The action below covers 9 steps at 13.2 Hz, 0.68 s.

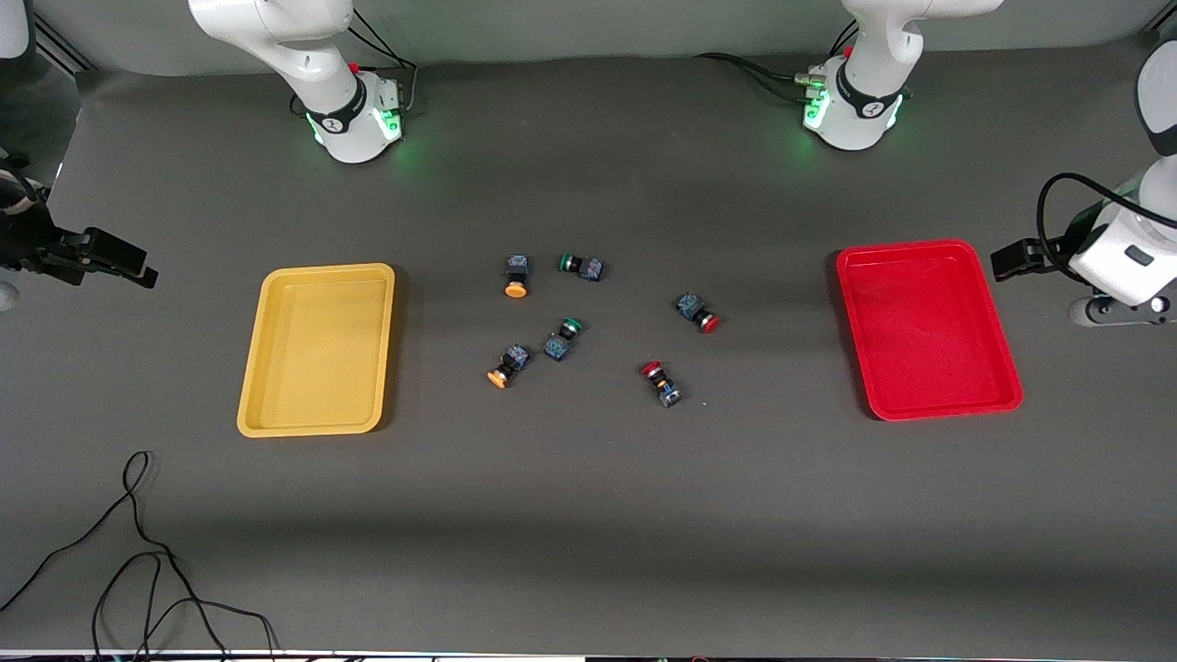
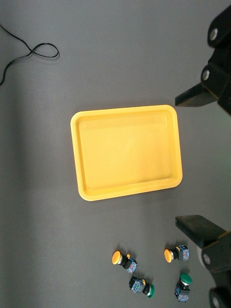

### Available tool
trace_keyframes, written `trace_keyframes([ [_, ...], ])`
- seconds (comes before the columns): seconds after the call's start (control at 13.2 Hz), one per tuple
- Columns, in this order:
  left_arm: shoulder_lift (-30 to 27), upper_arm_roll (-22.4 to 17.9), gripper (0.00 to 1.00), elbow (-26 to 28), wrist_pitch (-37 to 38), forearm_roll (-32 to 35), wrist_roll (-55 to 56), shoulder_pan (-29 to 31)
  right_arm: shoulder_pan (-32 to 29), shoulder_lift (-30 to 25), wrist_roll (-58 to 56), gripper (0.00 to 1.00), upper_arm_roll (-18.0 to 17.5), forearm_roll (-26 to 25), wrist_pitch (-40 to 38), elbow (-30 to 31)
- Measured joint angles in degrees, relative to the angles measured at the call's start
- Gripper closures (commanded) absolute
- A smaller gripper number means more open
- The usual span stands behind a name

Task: Place red and yellow buttons in trays

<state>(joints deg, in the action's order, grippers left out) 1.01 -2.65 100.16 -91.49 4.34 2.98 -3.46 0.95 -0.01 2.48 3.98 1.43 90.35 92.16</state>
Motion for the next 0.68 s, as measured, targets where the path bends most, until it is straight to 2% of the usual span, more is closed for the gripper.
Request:
trace_keyframes([
  [0.15, 0.06, 0.19, 0.0, 0.7, 0.71, -1.99, 1.38, -1.45, 1.87, -0.18, 0.11, 0.0, -0.27, 0.02, 0.32, 1.68],
  [0.3, 0.39, 0.33, 0.0, 2.73, -0.8, -4.83, 5.91, -3.79, 5.39, -1.73, 3.07, 0.0, -0.5, 0.35, 3.94, 6.14],
  [0.45, 1.62, 0.5, 0.0, 7.06, -7.36, -7.84, 12.08, -6.84, 10.42, -5.25, 10.48, 0.0, -0.67, 0.69, 10.65, 14.34],
  [0.68, 7.61, 0.78, 0.0, 13.11, -19.88, -8.84, 28.19, -16.44, 21.62, -8.8, 24.32, 0.0, -0.96, 0.75, 18.8, 24.75],
])
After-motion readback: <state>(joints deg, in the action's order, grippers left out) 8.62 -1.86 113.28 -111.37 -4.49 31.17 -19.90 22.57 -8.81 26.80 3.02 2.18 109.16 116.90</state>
